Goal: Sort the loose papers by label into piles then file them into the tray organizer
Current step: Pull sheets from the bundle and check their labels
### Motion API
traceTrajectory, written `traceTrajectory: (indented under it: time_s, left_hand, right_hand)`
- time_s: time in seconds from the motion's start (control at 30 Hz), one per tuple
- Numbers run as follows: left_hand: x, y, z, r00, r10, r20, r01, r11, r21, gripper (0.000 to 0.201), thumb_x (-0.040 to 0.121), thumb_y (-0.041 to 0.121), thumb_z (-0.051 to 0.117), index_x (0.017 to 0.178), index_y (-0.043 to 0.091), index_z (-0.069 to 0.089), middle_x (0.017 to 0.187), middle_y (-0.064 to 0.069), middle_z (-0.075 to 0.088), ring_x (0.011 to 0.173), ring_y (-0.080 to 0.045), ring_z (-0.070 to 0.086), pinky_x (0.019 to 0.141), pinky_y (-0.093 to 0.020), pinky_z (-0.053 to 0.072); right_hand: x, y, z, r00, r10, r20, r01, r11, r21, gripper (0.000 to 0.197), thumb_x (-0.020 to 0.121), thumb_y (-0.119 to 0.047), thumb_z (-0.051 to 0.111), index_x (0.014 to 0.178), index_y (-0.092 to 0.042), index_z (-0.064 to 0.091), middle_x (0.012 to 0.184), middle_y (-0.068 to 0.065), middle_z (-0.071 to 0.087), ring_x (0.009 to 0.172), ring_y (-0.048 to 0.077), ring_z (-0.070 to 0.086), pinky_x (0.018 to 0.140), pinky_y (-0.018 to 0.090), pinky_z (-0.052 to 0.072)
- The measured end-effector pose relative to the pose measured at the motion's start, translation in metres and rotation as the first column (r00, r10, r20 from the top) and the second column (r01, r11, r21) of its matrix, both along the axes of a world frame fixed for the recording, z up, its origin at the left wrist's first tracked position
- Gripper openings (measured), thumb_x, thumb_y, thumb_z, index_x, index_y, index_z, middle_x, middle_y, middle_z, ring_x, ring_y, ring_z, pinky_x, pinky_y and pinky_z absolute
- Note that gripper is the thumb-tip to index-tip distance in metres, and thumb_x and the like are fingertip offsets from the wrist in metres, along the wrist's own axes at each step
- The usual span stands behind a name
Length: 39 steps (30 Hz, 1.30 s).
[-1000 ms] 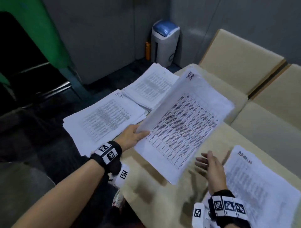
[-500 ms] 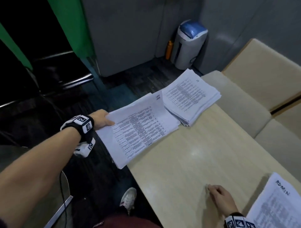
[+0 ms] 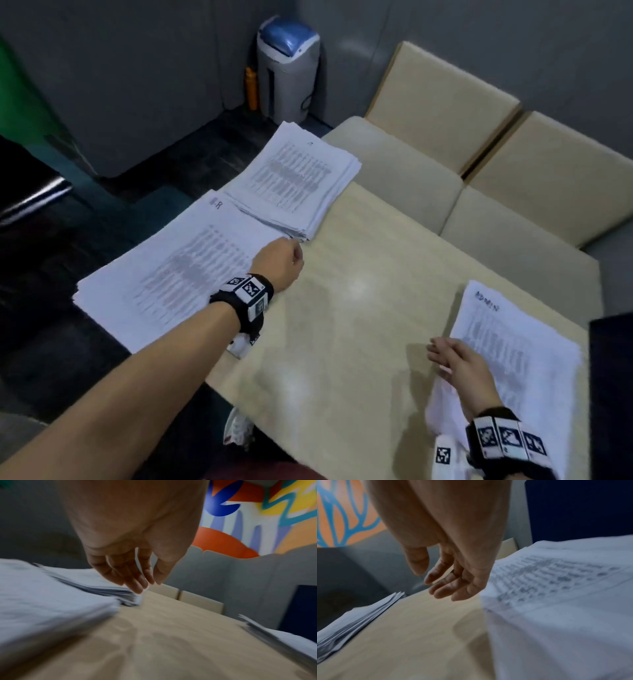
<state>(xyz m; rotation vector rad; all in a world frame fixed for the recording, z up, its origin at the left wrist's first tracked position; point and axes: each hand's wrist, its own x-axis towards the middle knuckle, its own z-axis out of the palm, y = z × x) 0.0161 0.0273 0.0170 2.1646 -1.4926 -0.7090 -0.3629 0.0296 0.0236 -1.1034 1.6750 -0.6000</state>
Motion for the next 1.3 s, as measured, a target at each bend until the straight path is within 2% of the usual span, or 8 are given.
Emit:
traceTrajectory:
  time_s: [0.27, 0.37, 0.5, 0.67, 0.77, 0.87, 1.1, 1.3]
  left_hand:
    - [-0.244, -0.036, -0.017, 0.909, -0.32, -0.268, 0.347, 0.936, 0.058, 0.021, 0.09, 0.026, 0.064, 0.109, 0.016, 0.067, 0.112, -0.002, 0.068, 0.096, -0.022, 0.065, 0.084, -0.03, 0.05]
    - [-0.307, -0.04, -0.028, 0.927, -0.265, -0.265, 0.301, 0.948, 0.105, 0.058, 0.094, 0.03, 0.061, 0.144, 0.007, 0.043, 0.139, -0.008, 0.053, 0.12, -0.026, 0.056, 0.102, -0.037, 0.046]
    - [-0.356, -0.044, -0.037, 0.967, -0.166, -0.192, 0.19, 0.975, 0.117, 0.053, 0.096, 0.033, 0.057, 0.14, 0.006, 0.048, 0.134, -0.011, 0.057, 0.116, -0.028, 0.058, 0.1, -0.041, 0.047]
    - [-0.375, -0.039, -0.032, 0.995, -0.063, -0.081, 0.064, 0.998, 0.013, 0.032, 0.095, 0.028, 0.057, 0.124, 0.016, 0.06, 0.12, 0.0, 0.065, 0.106, -0.022, 0.062, 0.096, -0.045, 0.049]
    - [-0.372, -0.04, -0.029, 0.993, 0.003, -0.119, -0.003, 1.0, 0.002, 0.026, 0.094, 0.028, 0.056, 0.117, 0.015, 0.057, 0.1, 0.004, 0.067, 0.089, -0.021, 0.064, 0.082, -0.039, 0.055]
    - [-0.368, -0.048, -0.028, 0.997, 0.015, -0.08, -0.01, 0.998, 0.066, 0.022, 0.091, 0.037, 0.061, 0.101, 0.017, 0.059, 0.088, 0.003, 0.065, 0.082, -0.023, 0.062, 0.072, -0.034, 0.052]
    - [-0.357, -0.068, -0.033, 0.991, -0.115, 0.07, 0.104, 0.984, 0.147, 0.039, 0.092, 0.033, 0.064, 0.062, 0.014, 0.049, 0.066, -0.006, 0.058, 0.07, -0.031, 0.063, 0.056, -0.029, 0.042]
    - [-0.343, -0.073, -0.018, 0.866, -0.384, 0.321, 0.349, 0.923, 0.161, 0.048, 0.099, 0.045, 0.046, 0.062, 0.015, 0.05, 0.059, 0.001, 0.053, 0.062, -0.026, 0.058, 0.057, -0.027, 0.042]
  right_hand:
    - [-0.166, -0.012, -0.005, 0.934, -0.259, -0.246, 0.246, 0.966, -0.085, 0.011, 0.093, -0.024, 0.071, 0.093, -0.013, 0.067, 0.097, 0.004, 0.069, 0.102, 0.03, 0.064, 0.093, 0.04, 0.048]
    - [-0.207, -0.016, -0.013, 0.895, -0.307, -0.322, 0.307, 0.95, -0.052, 0.031, 0.087, -0.031, 0.078, 0.107, -0.014, 0.062, 0.101, 0.002, 0.065, 0.101, 0.026, 0.062, 0.092, 0.034, 0.047]
    - [-0.234, -0.028, -0.03, 0.913, -0.29, -0.288, 0.313, 0.949, 0.035, 0.047, 0.084, -0.035, 0.081, 0.117, -0.012, 0.055, 0.094, -0.004, 0.058, 0.098, 0.022, 0.058, 0.09, 0.031, 0.044]
    - [-0.238, -0.047, -0.042, 0.927, -0.267, -0.264, 0.3, 0.949, 0.094, 0.049, 0.079, -0.041, 0.085, 0.11, -0.017, 0.056, 0.108, 0.003, 0.06, 0.105, 0.026, 0.059, 0.102, 0.04, 0.049]
    - [-0.236, -0.053, -0.045, 0.918, -0.279, -0.282, 0.292, 0.956, 0.006, 0.032, 0.078, -0.031, 0.086, 0.084, -0.014, 0.06, 0.087, 0.004, 0.064, 0.087, 0.027, 0.061, 0.085, 0.035, 0.052]
    - [-0.242, -0.05, -0.044, 0.931, -0.243, -0.272, 0.23, 0.97, -0.078, 0.044, 0.087, -0.032, 0.079, 0.059, -0.011, 0.051, 0.061, 0.002, 0.053, 0.064, 0.025, 0.049, 0.063, 0.032, 0.041]
    - [-0.278, -0.027, -0.032, 0.937, -0.271, -0.221, 0.257, 0.962, -0.089, 0.024, 0.103, -0.018, 0.052, 0.111, -0.005, 0.07, 0.11, 0.012, 0.071, 0.103, 0.032, 0.066, 0.096, 0.046, 0.053]
    - [-0.268, -0.014, -0.019, 0.824, -0.544, 0.158, 0.546, 0.837, 0.041, 0.024, 0.08, 0.014, 0.058, 0.096, 0.002, 0.071, 0.099, 0.02, 0.073, 0.092, 0.035, 0.069, 0.08, 0.038, 0.054]
